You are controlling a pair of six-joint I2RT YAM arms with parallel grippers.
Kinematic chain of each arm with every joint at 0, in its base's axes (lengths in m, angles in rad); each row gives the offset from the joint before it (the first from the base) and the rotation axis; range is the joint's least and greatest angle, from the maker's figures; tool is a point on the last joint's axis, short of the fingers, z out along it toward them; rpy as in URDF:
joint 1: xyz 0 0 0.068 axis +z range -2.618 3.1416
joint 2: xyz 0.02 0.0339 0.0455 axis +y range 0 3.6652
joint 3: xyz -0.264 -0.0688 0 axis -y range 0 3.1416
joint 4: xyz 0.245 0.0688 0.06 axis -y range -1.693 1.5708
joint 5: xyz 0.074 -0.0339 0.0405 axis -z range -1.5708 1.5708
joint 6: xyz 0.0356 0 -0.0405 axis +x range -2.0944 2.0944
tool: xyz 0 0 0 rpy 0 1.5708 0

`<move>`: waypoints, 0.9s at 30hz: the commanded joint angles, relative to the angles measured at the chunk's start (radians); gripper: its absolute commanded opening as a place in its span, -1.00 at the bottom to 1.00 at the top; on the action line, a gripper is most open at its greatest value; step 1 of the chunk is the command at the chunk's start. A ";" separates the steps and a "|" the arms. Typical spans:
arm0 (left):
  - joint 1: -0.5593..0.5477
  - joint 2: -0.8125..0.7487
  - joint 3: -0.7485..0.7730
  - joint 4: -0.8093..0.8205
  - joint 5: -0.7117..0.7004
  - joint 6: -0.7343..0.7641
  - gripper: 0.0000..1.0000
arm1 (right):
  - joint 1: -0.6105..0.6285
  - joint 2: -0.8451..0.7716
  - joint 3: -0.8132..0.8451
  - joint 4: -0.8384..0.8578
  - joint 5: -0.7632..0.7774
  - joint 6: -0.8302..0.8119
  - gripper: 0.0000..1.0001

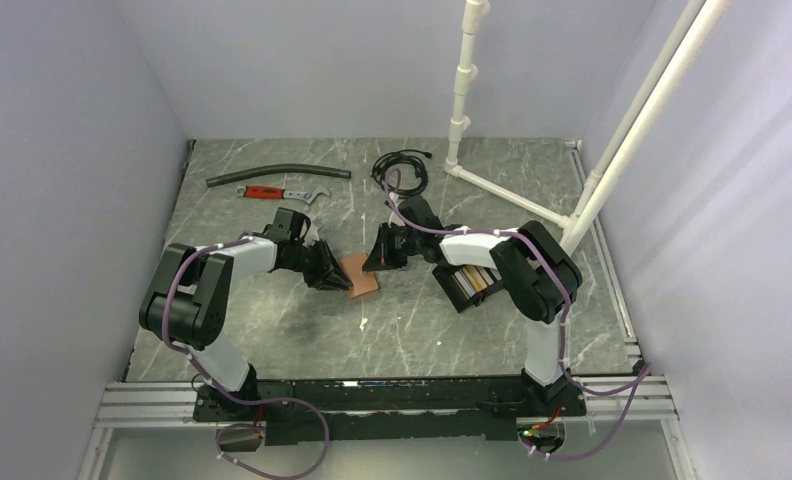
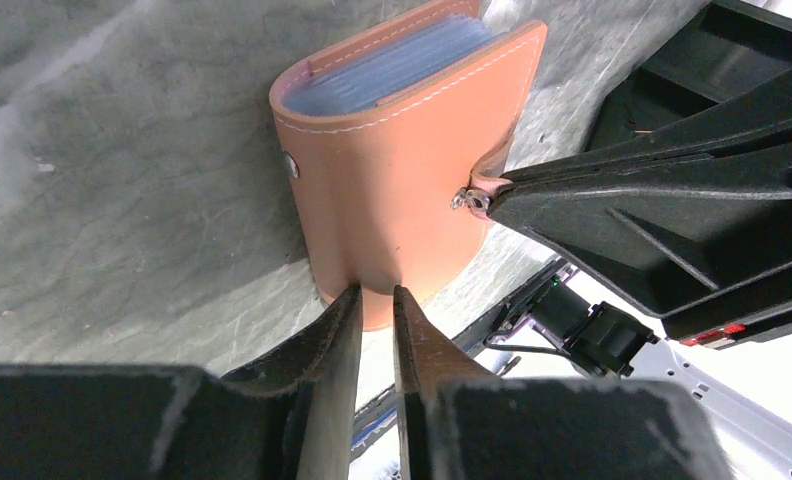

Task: Put the credit cards into the card holder
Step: Close the card holder at the center of the board.

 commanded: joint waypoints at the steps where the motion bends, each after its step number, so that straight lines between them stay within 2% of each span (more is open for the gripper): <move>1: -0.013 0.009 0.011 0.072 0.000 -0.013 -0.55 | 0.028 0.020 0.031 -0.037 0.017 -0.043 -1.00; 16: -0.013 0.028 0.047 0.069 0.000 -0.022 -0.56 | 0.063 0.040 0.060 -0.113 0.041 -0.152 -1.00; 27: -0.012 0.028 0.065 0.055 -0.004 -0.020 -0.56 | 0.130 0.071 0.125 -0.259 0.181 -0.261 -1.00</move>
